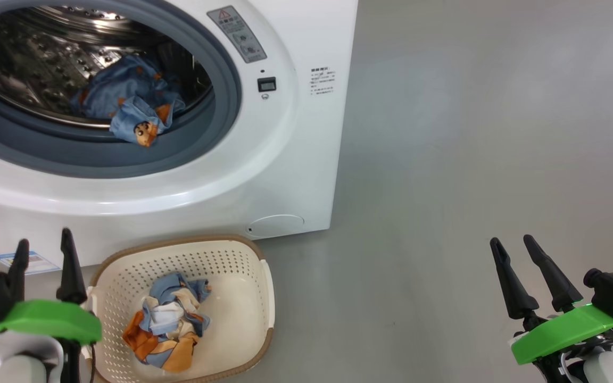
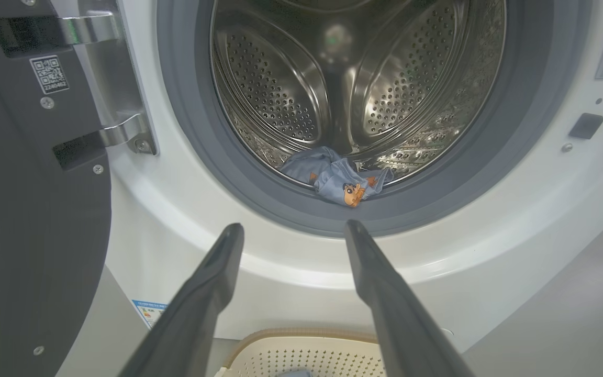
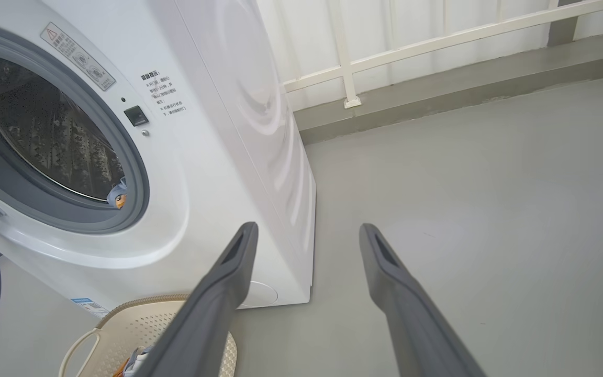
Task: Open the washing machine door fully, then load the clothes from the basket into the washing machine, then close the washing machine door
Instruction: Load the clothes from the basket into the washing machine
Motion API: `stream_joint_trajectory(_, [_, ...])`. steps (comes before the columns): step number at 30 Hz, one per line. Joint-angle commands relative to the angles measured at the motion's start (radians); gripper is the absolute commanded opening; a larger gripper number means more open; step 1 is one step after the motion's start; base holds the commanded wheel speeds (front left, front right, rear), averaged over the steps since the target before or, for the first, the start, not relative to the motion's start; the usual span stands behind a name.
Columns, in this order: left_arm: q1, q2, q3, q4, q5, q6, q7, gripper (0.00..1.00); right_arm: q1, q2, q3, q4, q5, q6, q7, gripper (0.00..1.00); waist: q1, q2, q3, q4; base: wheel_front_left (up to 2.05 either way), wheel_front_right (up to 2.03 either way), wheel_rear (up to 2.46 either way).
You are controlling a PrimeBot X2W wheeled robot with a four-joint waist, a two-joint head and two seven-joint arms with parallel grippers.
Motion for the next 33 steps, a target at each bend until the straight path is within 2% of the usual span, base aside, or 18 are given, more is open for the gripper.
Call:
stream_joint_trajectory(1, [0.027,0.025,0.031,-0.044,0.004,-0.003,-0.006,1.0,0.024,-0.023,0.011,-0.022,0.007,0.001,-0.008,1.0,0.0,0.0,-0.012,0.01,0.0,0.0,0.0])
stream_joint_trajectory(22, [0.273,-0.009,0.049,-0.22,0.014,-0.003,-0.006,1.0,0.1,-0.04,-0.012,-0.026,0.013,0.001,-0.008,1.0,0.0,0.0,-0.083,0.045,0.0,0.0,0.0])
stream_joint_trajectory(33, [0.32,-0.018,0.053,-0.268,0.021,-0.003,-0.006,1.0,0.121,-0.042,-0.014,-0.03,0.014,0.001,-0.008,1.0,0.0,0.0,-0.095,0.052,0.0,0.0,0.0])
